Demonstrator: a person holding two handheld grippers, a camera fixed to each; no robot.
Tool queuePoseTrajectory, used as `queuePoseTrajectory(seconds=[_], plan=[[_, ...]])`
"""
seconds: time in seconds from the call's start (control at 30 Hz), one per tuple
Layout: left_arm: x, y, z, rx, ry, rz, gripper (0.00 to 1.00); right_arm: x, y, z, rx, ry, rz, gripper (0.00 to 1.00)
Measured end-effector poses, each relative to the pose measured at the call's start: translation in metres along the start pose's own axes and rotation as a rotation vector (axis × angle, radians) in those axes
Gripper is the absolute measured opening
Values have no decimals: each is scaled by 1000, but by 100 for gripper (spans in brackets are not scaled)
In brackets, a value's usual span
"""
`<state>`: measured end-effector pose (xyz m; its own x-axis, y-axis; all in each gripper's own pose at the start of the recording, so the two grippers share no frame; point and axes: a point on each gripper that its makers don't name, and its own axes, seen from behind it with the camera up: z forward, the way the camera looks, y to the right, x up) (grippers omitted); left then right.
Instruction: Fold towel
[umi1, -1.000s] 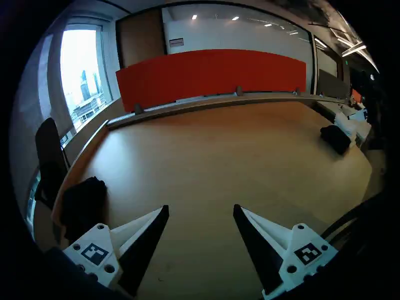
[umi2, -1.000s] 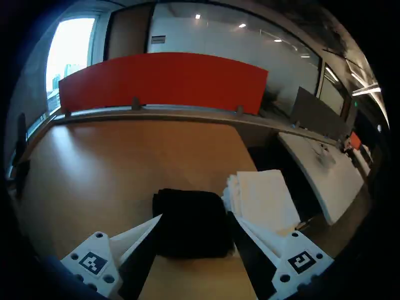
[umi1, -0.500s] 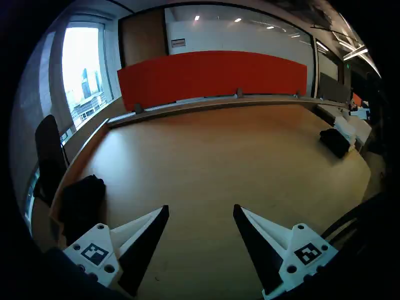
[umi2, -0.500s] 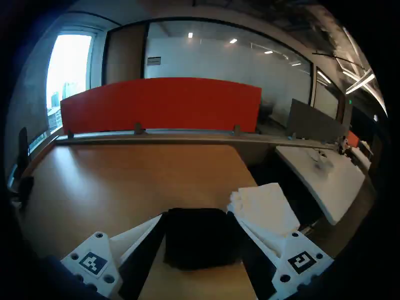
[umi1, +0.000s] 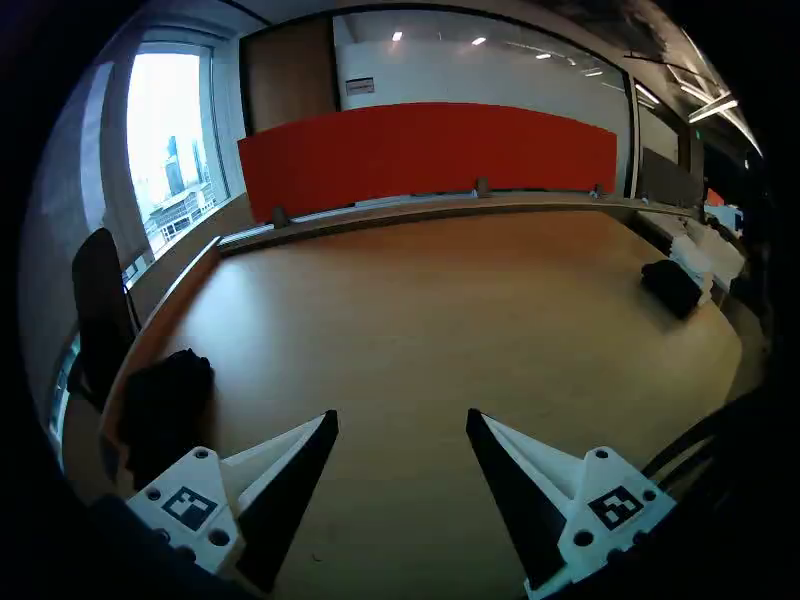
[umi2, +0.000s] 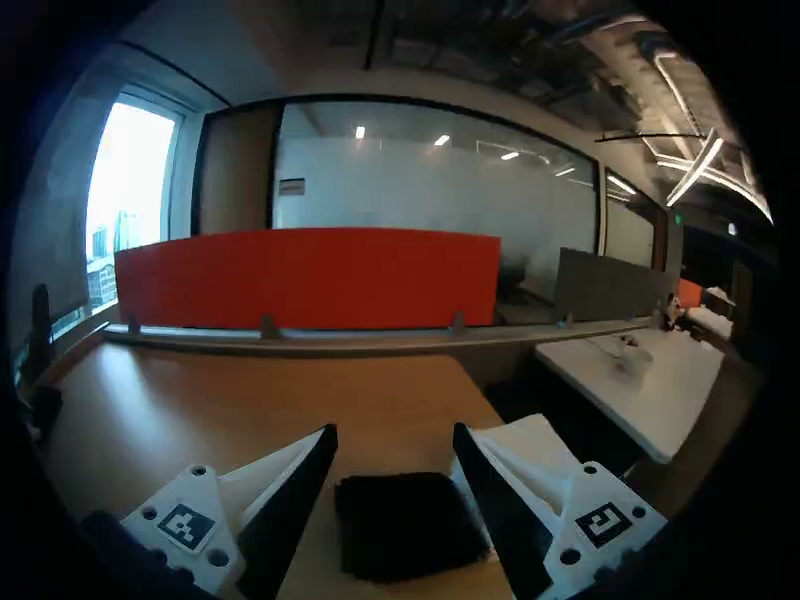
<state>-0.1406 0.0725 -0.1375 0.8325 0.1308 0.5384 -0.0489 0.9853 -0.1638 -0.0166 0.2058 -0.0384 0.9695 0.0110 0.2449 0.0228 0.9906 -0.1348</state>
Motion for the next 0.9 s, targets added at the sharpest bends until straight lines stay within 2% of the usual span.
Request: queuePoseTrajectory(seconds=[0.27, 0.47, 0.57, 0.67, 0.9], plan=[[1, 0, 1, -1, 0, 1, 96, 12, -6, 0, 6, 57, 19, 90], [3, 0, 3, -3, 4, -2, 95, 36, -7, -1, -12, 121, 35, 90], [4, 0, 5, -6, 6, -4, 96, 48, -13, -1, -2, 151, 36, 90], [6, 0, 6, -7, 10, -6, 95, 53, -21, 1, 8, 151, 36, 89], [13, -6, 9, -4, 29, -17, 96, 69, -51, 4, 47, 180, 25, 90]])
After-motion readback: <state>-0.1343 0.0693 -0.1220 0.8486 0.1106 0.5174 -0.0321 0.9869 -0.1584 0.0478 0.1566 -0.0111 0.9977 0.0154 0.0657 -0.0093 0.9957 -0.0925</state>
